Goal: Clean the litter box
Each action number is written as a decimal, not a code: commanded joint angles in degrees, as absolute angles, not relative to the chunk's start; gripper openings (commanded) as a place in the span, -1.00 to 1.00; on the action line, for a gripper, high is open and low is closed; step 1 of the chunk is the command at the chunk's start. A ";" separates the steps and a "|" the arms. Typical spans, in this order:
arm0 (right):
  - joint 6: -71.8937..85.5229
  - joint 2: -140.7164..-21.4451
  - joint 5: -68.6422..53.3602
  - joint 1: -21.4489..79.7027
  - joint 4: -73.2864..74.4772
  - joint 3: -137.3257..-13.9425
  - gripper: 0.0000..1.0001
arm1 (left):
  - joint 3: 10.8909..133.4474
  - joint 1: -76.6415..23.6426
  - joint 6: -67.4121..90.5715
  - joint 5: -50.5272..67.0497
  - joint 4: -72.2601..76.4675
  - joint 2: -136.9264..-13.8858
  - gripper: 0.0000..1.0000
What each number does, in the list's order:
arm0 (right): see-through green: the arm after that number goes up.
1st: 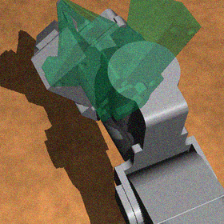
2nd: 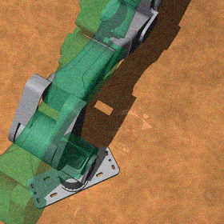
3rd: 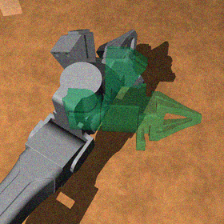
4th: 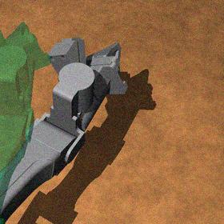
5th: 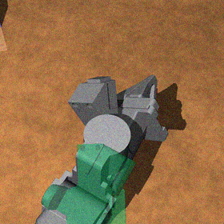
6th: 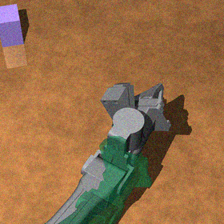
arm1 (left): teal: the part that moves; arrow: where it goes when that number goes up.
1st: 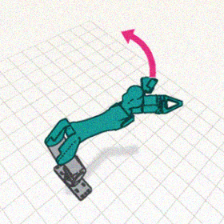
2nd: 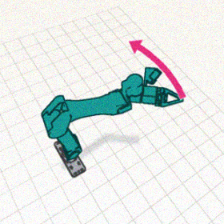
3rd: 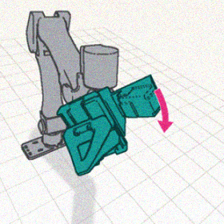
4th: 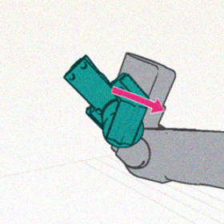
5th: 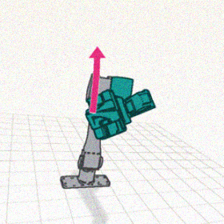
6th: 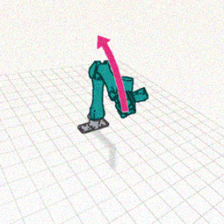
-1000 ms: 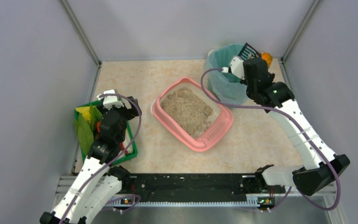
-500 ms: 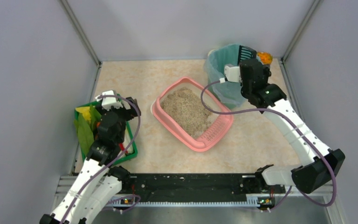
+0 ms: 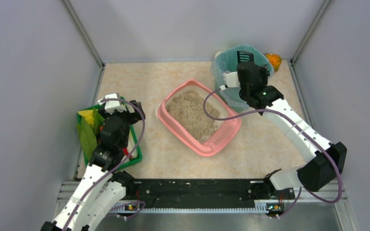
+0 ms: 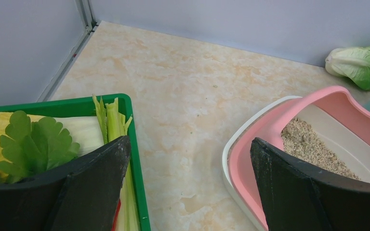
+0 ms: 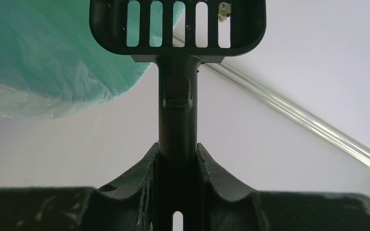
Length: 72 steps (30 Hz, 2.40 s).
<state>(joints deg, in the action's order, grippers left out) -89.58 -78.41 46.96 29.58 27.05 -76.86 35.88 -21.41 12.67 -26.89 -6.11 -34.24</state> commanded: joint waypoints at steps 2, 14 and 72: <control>-89.94 -77.94 48.34 30.45 24.66 -76.94 -1.00 | 35.37 -21.28 11.91 -27.54 -2.54 -33.37 0.98; -90.40 -76.25 51.50 32.04 15.15 -74.93 -1.00 | 35.23 -21.35 12.30 -26.94 -2.46 -33.66 0.98; -13.17 -61.95 -2.42 31.84 51.00 -84.20 -1.00 | 71.11 -21.31 16.24 1.67 -32.99 -75.45 0.84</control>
